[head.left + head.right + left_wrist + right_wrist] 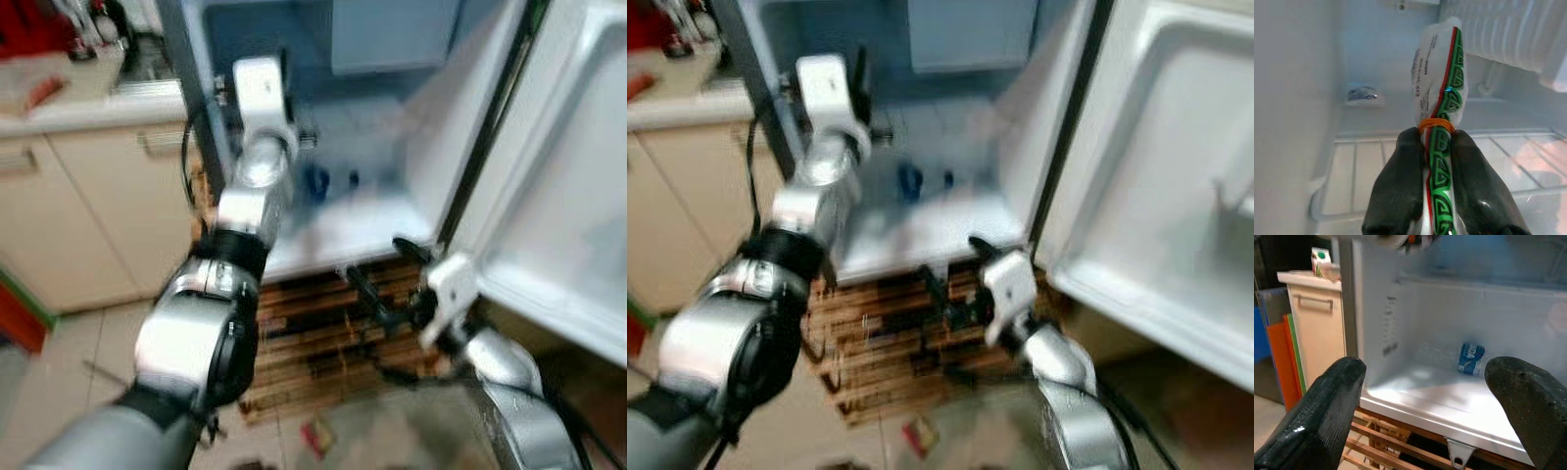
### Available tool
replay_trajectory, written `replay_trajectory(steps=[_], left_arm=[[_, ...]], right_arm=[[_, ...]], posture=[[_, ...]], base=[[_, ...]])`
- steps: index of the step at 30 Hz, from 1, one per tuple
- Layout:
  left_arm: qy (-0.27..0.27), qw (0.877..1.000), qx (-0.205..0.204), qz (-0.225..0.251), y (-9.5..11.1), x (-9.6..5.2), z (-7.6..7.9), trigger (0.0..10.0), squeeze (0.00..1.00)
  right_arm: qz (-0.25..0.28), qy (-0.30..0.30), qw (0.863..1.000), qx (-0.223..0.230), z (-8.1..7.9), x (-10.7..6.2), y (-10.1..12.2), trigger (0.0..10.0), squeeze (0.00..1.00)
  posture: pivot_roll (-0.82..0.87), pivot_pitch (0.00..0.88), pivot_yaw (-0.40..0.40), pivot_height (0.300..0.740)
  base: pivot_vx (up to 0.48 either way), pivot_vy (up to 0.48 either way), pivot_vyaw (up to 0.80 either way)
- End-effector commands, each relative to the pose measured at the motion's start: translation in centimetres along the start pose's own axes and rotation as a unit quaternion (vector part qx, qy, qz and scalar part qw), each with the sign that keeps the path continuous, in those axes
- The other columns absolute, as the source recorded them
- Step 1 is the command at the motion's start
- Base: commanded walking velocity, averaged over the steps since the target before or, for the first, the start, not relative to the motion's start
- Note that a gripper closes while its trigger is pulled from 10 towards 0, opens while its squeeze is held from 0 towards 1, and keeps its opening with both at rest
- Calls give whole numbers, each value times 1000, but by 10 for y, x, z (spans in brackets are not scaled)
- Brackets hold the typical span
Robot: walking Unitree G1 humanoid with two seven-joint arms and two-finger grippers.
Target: Restocking fridge
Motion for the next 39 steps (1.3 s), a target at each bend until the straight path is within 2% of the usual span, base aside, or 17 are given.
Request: replay_trajectory(steps=[1, 5, 9, 11, 13, 16, 21, 25, 27, 29, 32, 34, 36, 37, 38, 39], left_arm=[[17, 1000, -3, 7, 16, 6, -11, 10000, 0], [22, 1000, -7, 7, 23, 10, -16, 10000, 0], [20, 1000, -8, -5, 23, 11, -14, 10000, 0], [13, 1000, -18, -22, 19, 10, -8, 10000, 0], [17, 999, -24, -25, 19, 10, -7, 10000, 0], [20, 999, -38, -30, 19, 10, -4, 10000, 0], [12, 999, -29, -23, 19, 8, 11, 10000, 0], [16, 999, -27, -20, 15, 6, 13, 10000, 0], [8, 1000, -19, -16, 13, 5, 17, 10000, 0], [-1, 1000, -16, -9, 13, 4, 20, 10000, 0], [-19, 999, -1, 42, 22, 3, 18, 10000, 0], [-42, 996, 16, 77, 27, 0, 19, 10000, 0], [-78, 988, 33, 131, 34, -14, 20, 10000, 0], [-99, 985, 25, 142, 33, -24, 22, 10000, 0], [-99, 985, 25, 142, 33, -24, 22, 10000, 0], [-141, 979, 21, 148, 20, -49, 20, 10000, 0]], right_arm=[[-3, -8, 1000, -2, 1, -5, 4, 10000, 0], [-9, -6, 1000, -2, -6, -13, 7, 10000, 0], [-3, -5, 1000, -3, -11, -15, 14, 10000, 0], [25, 0, 1000, -13, -14, -13, 33, 10000, 0], [29, 1, 999, -15, -13, -11, 39, 10000, 0], [29, 1, 999, -16, -11, -9, 40, 10000, 0], [17, -1, 1000, -14, -13, -9, 38, 10000, 0], [11, 1, 1000, -5, -15, -5, 36, 10000, 0], [10, -9, 1000, 1, -13, -3, 35, 10000, 0], [11, -43, 999, 8, -6, 0, 33, 10000, 0], [19, -125, 991, 30, 15, 1, 30, 10000, 0], [20, -145, 989, 36, 20, 1, 28, 10000, 0], [20, -158, 987, 36, 25, 3, 24, 10000, 0], [18, -164, 986, 35, 28, 4, 22, 10000, 0], [18, -164, 986, 35, 28, 4, 22, 10000, 0], [15, -178, 983, 37, 34, 9, 16, 10000, 0]], posture=[[-154, 47, 40, 740], [-186, 78, 50, 740], [-217, 109, 65, 740], [-238, 126, 72, 740], [-243, 130, 75, 740], [-245, 132, 73, 740], [-234, 129, 63, 740], [-225, 119, 59, 740], [-220, 115, 57, 740], [-216, 107, 54, 740], [-186, 81, 53, 740], [-168, 69, 50, 740], [-116, 28, 36, 740], [-98, 16, 33, 740], [-98, 16, 33, 740], [-56, 0, 20, 740]], base=[[0, 0, 0], [0, 0, 0], [0, 0, 0], [0, 0, 0], [0, 0, 0], [0, 0, 0], [0, 0, 0], [0, 0, 0], [0, 0, 0], [0, 0, 0], [0, 0, 0], [0, 0, 0], [0, 0, 0], [0, 0, 0], [0, 0, 0], [0, 0, 0]])
Point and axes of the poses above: a point about 5 cm out from each wrist's last joint towards the gripper, its own x axis pointing out of the wrist towards the gripper, its own y axis along the axis of the wrist's last joint, z = x × y, the point moved 1 cm from there along x, pointing out of the wrist towards the gripper, and after that the axes turned 5 degrees about x, right-handed, at the moved point
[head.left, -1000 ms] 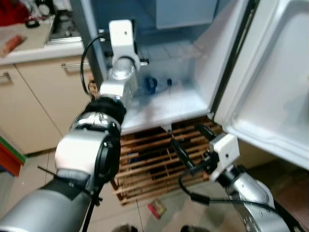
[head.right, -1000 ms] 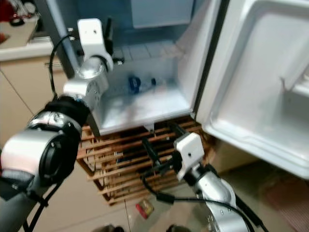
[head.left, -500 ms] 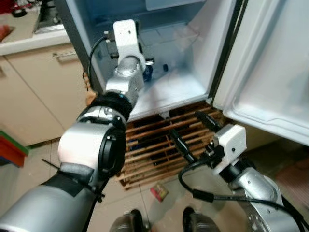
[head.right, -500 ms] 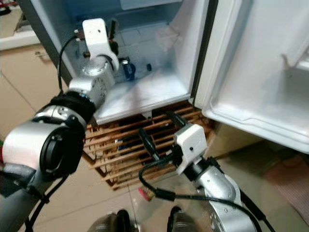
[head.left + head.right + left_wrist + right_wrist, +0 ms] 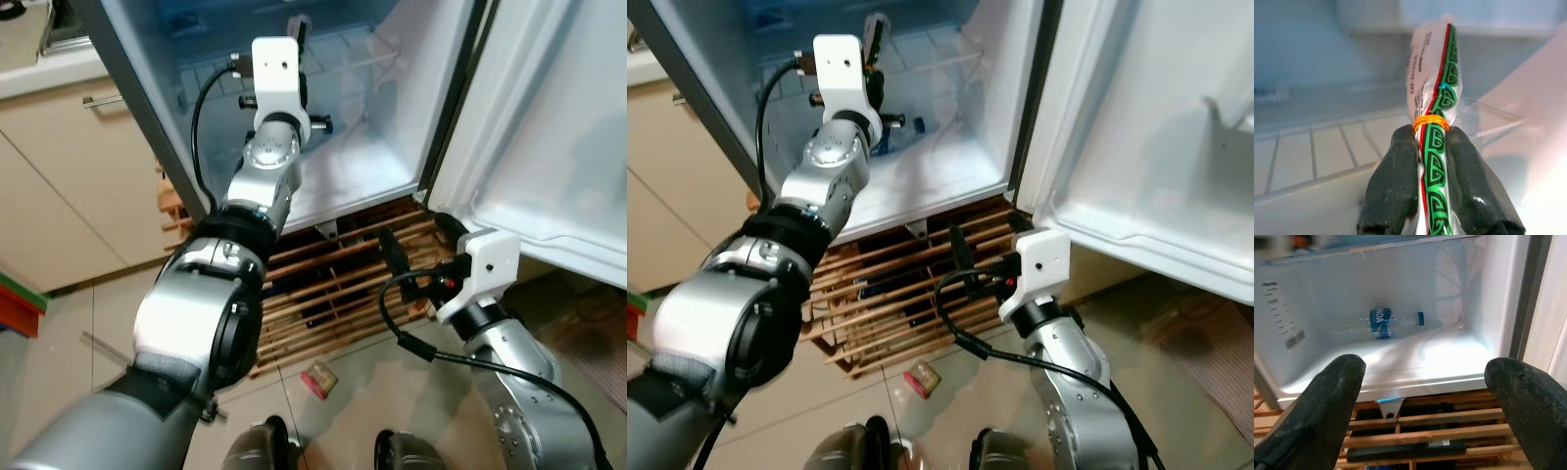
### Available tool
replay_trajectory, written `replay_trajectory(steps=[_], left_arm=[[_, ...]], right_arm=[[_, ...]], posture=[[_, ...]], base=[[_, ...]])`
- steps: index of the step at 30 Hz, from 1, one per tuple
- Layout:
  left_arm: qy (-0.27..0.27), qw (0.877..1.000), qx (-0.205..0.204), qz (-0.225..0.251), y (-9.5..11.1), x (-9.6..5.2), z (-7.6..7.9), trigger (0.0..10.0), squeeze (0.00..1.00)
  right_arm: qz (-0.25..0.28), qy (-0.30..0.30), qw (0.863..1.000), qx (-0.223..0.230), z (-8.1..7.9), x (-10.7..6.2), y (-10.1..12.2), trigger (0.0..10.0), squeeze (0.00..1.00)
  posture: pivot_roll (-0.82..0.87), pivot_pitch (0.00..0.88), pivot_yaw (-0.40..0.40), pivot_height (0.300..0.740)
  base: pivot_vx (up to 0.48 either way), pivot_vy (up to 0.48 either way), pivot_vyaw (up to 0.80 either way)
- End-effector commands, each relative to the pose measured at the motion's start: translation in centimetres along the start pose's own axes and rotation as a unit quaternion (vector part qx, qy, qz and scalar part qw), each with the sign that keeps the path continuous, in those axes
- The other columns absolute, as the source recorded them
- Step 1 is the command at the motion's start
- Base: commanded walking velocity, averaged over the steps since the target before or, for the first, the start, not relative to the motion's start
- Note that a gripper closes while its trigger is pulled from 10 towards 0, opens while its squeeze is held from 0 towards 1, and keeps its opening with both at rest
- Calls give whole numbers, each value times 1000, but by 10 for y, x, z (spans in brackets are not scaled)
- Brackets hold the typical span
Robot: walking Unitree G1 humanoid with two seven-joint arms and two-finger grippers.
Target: Restocking fridge
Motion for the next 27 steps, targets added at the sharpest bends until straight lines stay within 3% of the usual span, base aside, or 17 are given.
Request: replay_trajectory(steps=[1, 2, 3, 4, 6, 7, 10, 12, 13, 15, 23, 27], left_arm=[[-43, 999, 0, 19, 10, -11, 9, 10000, 0], [-59, 998, -5, 16, 4, -28, 8, 10000, 0], [-75, 997, 2, 11, -11, -59, 4, 10000, 0], [-75, 997, 2, 11, -11, -59, 4, 10000, 0], [-64, 998, 24, -11, -33, -89, -8, 10000, 0], [-64, 998, 24, -11, -33, -89, -8, 10000, 0], [-64, 997, 51, -12, -47, -107, -11, 10000, 0], [-44, 997, 46, -46, -64, -124, -17, 10000, 0], [-44, 997, 46, -46, -64, -124, -17, 10000, 0], [-6, 996, 33, -86, -74, -138, -23, 10000, 0], [6, 997, 9, -83, -73, -128, -15, 10000, 0], [3, 994, 5, -106, -81, -125, -10, 10000, 0]], right_arm=[[6, -14, 1000, -3, 5, 2, -1, 10000, 0], [7, -20, 1000, -2, 6, 5, -2, 10000, 0], [9, -32, 999, 0, 12, 12, -4, 10000, 0], [9, -32, 999, 0, 12, 12, -4, 10000, 0], [7, -51, 999, -6, 21, 19, -6, 10000, 0], [7, -51, 999, -6, 21, 19, -6, 10000, 0], [-4, -81, 997, -8, 34, 25, -11, 10000, 0], [-9, -94, 996, -4, 41, 27, -16, 10000, 0], [-9, -94, 996, -4, 41, 27, -16, 10000, 0], [-12, -81, 997, -10, 41, 30, -18, 10000, 0], [-15, -64, 998, -18, 33, 35, -21, 10000, 0], [-21, -55, 998, -34, 29, 34, -28, 10000, 0]], posture=[[-56, 0, 20, 740], [-50, 0, 16, 740], [-19, 0, 5, 740], [-19, 0, 5, 740], [3, 0, -9, 740], [3, 0, -9, 740], [19, 0, -34, 740], [23, 0, -53, 740], [23, 0, -53, 740], [35, 0, -86, 740], [-6, 0, -78, 740], [-28, 0, -53, 740]], base=[[0, 0, 0], [0, 0, 0], [0, 0, 0], [0, 0, 0], [0, 0, 0], [0, 0, 0], [0, 0, 0], [0, 0, 0], [0, 0, 0], [0, 0, 328], [0, -235, 564], [192, -406, 330]])
Point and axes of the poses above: a point about 5 cm out from each wrist's last joint towards the gripper, its own x axis pointing out of the wrist towards the gripper, its own y axis along the axis of the wrist's last joint, z = x × y, the point moved 1 cm from there along x, pointing out of the wrist towards the gripper, and after that the axes turned 5 degrees about x, right-handed, at the moved point
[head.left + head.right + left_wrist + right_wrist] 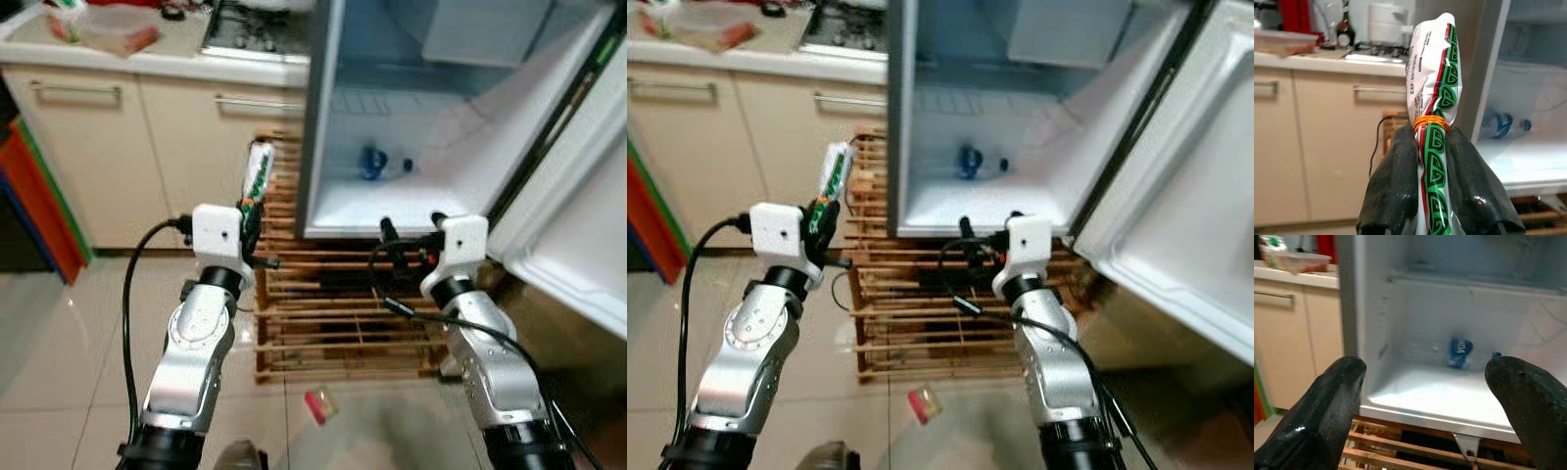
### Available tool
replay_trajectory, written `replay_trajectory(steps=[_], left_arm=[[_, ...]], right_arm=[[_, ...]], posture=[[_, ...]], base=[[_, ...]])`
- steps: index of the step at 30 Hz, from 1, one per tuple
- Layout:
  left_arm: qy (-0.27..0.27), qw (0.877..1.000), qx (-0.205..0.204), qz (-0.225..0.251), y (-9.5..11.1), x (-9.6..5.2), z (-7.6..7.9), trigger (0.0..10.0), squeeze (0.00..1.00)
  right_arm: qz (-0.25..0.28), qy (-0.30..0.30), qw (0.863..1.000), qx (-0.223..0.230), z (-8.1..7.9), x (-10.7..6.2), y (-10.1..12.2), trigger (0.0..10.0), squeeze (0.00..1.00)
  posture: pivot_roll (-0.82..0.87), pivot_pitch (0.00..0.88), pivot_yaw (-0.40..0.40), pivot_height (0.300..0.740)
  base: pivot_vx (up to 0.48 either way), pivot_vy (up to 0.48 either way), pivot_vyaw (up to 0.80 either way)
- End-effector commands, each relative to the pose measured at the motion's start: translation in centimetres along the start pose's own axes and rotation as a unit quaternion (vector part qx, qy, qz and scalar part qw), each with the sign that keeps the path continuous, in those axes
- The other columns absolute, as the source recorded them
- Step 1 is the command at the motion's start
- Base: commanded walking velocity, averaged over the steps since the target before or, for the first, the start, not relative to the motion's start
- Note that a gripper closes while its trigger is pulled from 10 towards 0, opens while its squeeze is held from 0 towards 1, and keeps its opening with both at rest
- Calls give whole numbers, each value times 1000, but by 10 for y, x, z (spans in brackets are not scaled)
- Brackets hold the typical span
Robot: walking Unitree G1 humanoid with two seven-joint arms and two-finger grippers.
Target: Restocking fridge
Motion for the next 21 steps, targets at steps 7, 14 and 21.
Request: replay_trajectory(steps=[7, 14, 21], left_arm=[[-28, 1000, 5, -7, 2, 11, 14, 10000, 0], [41, 996, 11, -74, -28, 2, -23, 10000, 0], [66, 990, -10, -122, -57, -15, -38, 10000, 0]], right_arm=[[-8, -1, 1000, -5, -5, -8, -10, 10000, 0], [-24, -47, 999, -4, 16, -27, -23, 10000, 0], [-39, -72, 997, -8, 26, -33, -33, 10000, 0]], posture=[[-38, 0, -29, 740], [-28, 0, -34, 740], [-22, 0, -56, 740]], base=[[263, -398, 0], [281, -246, 0], [0, 0, 0]])
Point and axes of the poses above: a point about 5 cm out from each wrist's last joint towards the gripper, its own x axis pointing out of the wrist towards the gripper, its own y axis along the axis of the wrist's last joint, z = x × y, the point moved 1 cm from there along x, pointing out of the wrist towards the gripper, and after that the axes turned 5 degrees about x, right-handed, at the moved point
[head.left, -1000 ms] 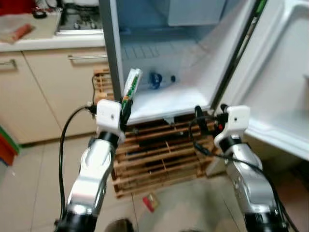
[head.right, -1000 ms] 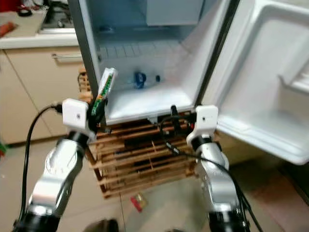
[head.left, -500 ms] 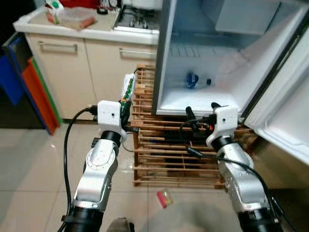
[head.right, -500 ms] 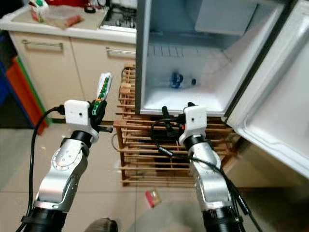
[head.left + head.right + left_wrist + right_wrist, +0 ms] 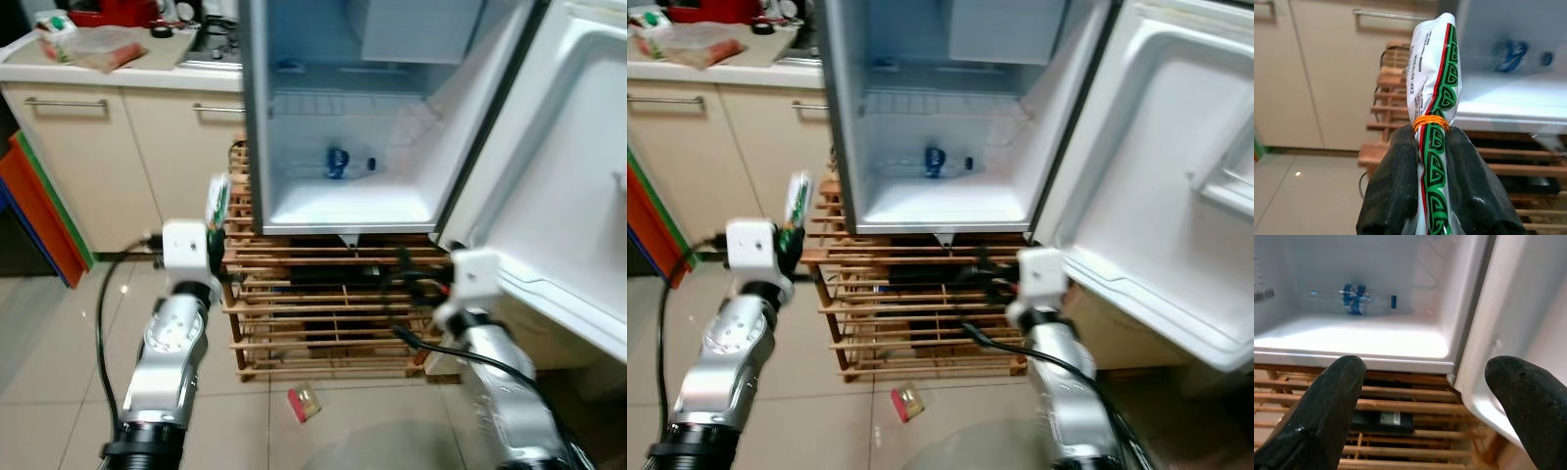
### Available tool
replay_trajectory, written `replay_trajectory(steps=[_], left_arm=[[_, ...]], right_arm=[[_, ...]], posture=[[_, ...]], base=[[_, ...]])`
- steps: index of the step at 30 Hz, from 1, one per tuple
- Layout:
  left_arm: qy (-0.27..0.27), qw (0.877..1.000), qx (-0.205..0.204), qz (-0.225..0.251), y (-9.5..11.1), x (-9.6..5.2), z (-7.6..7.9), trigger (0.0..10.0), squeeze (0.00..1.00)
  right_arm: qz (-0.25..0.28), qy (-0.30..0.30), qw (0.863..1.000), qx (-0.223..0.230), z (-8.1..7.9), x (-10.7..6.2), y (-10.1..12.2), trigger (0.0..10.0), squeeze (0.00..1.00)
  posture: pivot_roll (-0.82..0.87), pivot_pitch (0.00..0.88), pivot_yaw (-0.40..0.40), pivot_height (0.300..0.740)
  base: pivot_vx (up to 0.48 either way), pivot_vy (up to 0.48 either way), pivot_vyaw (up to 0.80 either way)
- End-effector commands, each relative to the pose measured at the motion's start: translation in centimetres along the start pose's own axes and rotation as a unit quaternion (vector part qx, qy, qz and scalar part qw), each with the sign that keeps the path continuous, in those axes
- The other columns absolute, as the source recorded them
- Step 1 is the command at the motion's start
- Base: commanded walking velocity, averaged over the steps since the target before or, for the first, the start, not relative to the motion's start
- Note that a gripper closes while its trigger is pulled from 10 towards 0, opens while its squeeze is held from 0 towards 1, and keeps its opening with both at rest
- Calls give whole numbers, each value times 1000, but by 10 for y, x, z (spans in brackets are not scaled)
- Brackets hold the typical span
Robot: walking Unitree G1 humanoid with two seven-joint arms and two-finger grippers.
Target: Restocking fridge
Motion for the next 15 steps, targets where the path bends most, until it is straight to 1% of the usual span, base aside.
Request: replay_trajectory(steps=[1, 3, 5, 6, 7, 8, 13, 15], left_arm=[[1, 1000, 17, 10, 1, -3, 0, 10000, 0], [-4, 1000, 6, 22, 5, -5, 3, 10000, 0], [-16, 999, 18, 40, 12, -7, 7, 10000, 0], [-30, 998, 22, 59, 18, -9, 11, 10000, 0], [-30, 998, 22, 59, 18, -9, 11, 10000, 0], [-39, 996, 22, 77, 25, -12, 14, 10000, 0], [-58, 992, 38, 107, 39, -11, 25, 10000, 0], [-51, 993, 26, 103, 41, -9, 24, 10000, 0]], right_arm=[[13, 16, 1000, 1, -10, 0, 5, 10000, 0], [13, 17, 1000, 2, -11, -3, 4, 10000, 0], [10, 15, 1000, 5, -11, -6, 1, 10000, 0], [9, 11, 1000, 10, -10, -8, 0, 10000, 0], [9, 11, 1000, 10, -10, -8, 0, 10000, 0], [9, 7, 1000, 14, -10, -9, -1, 10000, 0], [10, 3, 1000, 14, -11, -7, 0, 10000, 0], [12, 5, 1000, 13, -11, -6, 1, 10000, 0]], posture=[[-28, 0, -56, 740], [-34, 0, -53, 740], [-35, 0, -45, 740], [-36, 0, -41, 740], [-36, 0, -41, 740], [-42, 0, -34, 740], [-44, 0, -32, 740], [-46, 0, -35, 740]], base=[[0, 0, 0], [0, 0, 0], [0, 0, 0], [0, 0, 0], [0, 0, 0], [398, 0, 0], [427, 0, 0], [454, 0, 0]])
Point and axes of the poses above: a point about 5 cm out from each wrist's last joint towards the gripper, its own x axis pointing out of the wrist towards the gripper, its own y axis along the axis of the wrist's last joint, z = x × y, the point moved 1 cm from there along x, pointing out of the wrist towards the gripper, and after that the axes turned 5 degrees about x, right-handed, at the moved point
